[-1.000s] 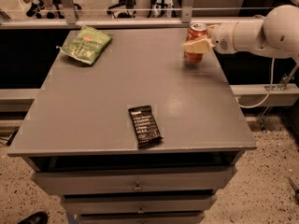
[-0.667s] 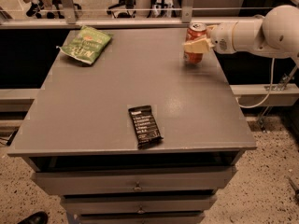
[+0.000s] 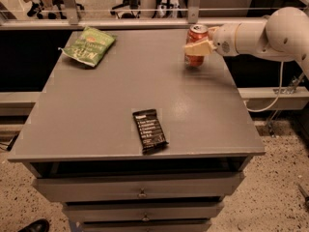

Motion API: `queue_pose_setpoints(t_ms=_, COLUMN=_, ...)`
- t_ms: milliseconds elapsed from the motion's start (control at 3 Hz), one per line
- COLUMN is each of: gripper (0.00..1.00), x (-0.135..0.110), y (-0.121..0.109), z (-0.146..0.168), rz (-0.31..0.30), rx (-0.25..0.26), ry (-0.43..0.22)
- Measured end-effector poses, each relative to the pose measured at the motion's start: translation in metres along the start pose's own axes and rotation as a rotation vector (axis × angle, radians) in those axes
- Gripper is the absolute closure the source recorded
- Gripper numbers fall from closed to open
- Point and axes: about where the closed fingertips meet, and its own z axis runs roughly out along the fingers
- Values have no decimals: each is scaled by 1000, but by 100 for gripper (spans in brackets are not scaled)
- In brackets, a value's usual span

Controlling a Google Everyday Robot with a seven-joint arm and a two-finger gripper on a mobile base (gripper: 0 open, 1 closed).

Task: Move coke can near green jalapeno chip bag

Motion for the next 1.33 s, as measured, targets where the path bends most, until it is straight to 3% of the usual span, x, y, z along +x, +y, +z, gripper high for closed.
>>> queue_pose_setpoints(t_ms=667, gripper=100, x=-46, y=10, z=87, rz=-44, rx=-69, ry=-115)
queue_pose_setpoints(t_ms=1000, gripper=100, x=-67, y=22, z=131, rz=-70, rx=-109, ry=-126)
queue_pose_setpoints(t_ms=1333, gripper=100, x=-80, y=42, z=159, rz=-83, rx=-144, ry=-92)
